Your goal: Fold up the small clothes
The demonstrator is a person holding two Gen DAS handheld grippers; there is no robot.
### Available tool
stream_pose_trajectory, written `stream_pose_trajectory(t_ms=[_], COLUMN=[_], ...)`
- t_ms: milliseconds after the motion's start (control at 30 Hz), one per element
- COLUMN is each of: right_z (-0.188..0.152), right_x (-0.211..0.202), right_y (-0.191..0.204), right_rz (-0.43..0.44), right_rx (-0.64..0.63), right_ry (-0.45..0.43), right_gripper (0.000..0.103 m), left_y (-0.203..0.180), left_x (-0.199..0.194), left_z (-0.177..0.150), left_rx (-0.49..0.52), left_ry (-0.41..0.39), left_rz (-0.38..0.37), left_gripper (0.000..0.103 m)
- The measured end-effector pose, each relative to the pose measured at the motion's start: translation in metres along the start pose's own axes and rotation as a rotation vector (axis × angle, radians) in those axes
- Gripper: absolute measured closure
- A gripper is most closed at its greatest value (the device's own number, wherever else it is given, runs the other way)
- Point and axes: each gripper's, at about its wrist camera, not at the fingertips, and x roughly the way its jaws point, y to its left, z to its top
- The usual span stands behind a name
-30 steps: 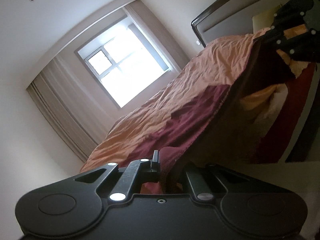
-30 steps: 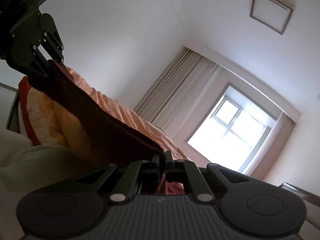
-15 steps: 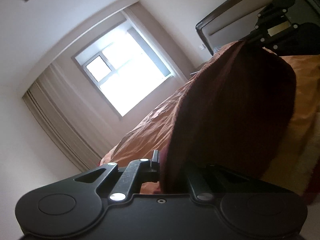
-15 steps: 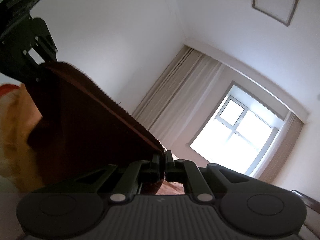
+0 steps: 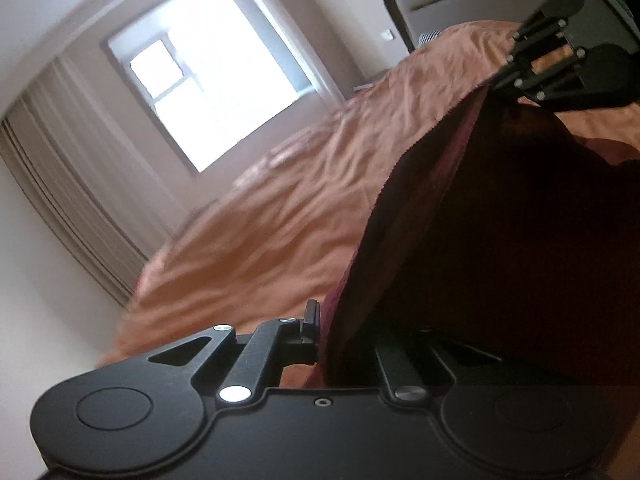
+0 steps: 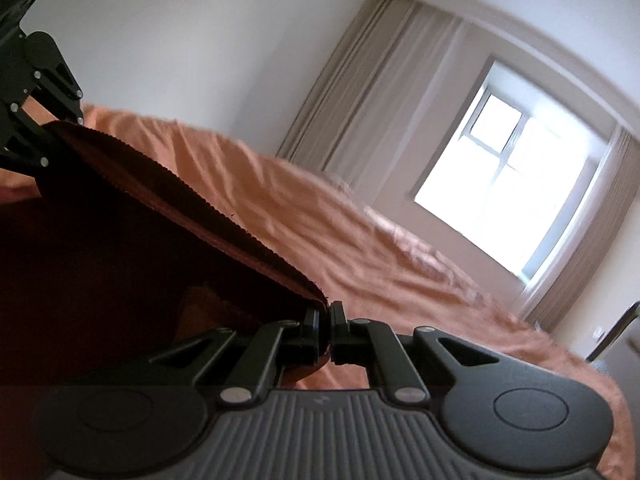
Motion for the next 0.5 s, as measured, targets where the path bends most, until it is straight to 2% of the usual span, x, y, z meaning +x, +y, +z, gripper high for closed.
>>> stream_pose_trajectory(t_ms=[100,233,333,400,433,467,500], right_z=[-0.010,-0.023,-0.025,-0.027,-0.028,-0.028,-0.028], right_x=[0.027,0.050,0.063,0.068,0.070,0.070,0.069], right_y=[-0.002,-0.003,-0.001,0.004,0.001,0.001,-0.005], right_rz=[0.023,0.055,0.074,0.094,0.105,0.120,0.134], right_rx=[0.005,0.037,0.052,0.082,0.105,0.126,0.154], right_ry=[0.049,0.092,0.117,0.139,0.146,0.153,0.158], right_gripper=[0.097,0.097,0.097,0.095,0.092,0.075,0.043], left_y=[0.010,0.017,0.019,0.021,0.026,0.031,0.035], left_x=[0.028,0.053,0.059,0.061,0.061,0.060,0.060], left_z=[-0.014,-0.034,-0.042,-0.044,-0.047,-0.050,-0.049], left_rx=[-0.068,-0.112,-0.135,-0.154,-0.174,-0.199,-0.226], left_ry=[0.021,0.041,0.024,0.011,0.007,0.001,-0.006], left_rz=[-0.050,-0.065,-0.099,-0.119,-0.130,-0.142,-0.150], left_gripper=[0.094,0.082,0.074,0.058,0.040,0.023,0.016])
